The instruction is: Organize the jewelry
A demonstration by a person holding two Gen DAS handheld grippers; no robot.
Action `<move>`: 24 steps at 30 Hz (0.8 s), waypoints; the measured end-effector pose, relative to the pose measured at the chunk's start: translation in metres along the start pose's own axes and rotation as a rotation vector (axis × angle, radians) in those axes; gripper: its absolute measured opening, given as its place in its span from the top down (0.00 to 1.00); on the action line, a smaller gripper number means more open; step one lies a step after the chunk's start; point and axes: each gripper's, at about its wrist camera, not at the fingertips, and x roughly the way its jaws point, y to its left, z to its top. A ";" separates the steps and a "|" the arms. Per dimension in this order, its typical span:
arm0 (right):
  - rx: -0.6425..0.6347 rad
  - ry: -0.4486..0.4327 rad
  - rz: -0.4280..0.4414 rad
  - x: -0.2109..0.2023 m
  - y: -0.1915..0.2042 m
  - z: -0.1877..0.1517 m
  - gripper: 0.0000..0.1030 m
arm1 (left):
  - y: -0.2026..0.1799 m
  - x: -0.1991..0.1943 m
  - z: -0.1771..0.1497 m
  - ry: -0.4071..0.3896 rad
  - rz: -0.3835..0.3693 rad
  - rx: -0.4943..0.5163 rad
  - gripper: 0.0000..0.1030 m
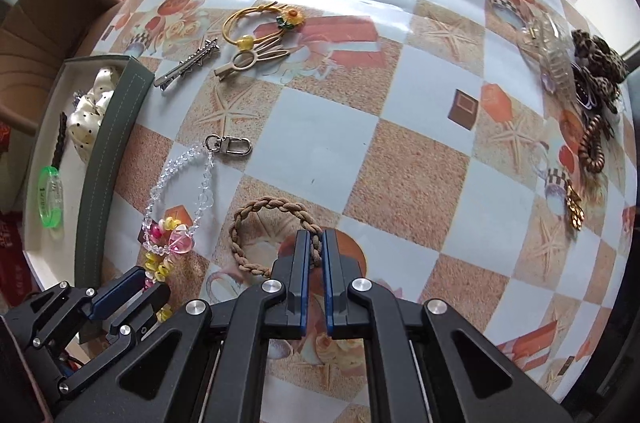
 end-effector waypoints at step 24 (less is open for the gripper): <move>0.106 -0.037 0.047 -0.052 -0.014 -0.035 0.94 | 0.008 -0.034 -0.026 0.012 -0.024 0.054 0.98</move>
